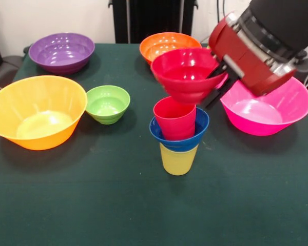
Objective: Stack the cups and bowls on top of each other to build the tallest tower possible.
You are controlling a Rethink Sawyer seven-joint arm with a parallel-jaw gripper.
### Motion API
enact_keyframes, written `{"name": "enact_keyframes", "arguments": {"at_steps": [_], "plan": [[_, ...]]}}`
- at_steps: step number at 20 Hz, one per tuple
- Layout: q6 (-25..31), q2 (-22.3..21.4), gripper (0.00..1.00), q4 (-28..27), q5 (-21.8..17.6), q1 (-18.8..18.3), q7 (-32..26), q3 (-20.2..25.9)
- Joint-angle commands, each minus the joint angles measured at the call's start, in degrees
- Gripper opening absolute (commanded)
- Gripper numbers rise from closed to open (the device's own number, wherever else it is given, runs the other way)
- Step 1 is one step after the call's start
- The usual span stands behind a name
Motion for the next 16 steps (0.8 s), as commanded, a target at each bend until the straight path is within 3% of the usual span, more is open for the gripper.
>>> {"name": "enact_keyframes", "arguments": {"at_steps": [1, 16], "plan": [[2.31, -2.35, 0.00, 7.76, -3.63, 1.64, 0.78, 7.71], [-4.69, -5.74, 0.00, 18.81, -5.68, 5.44, -0.14, 9.91]]}}
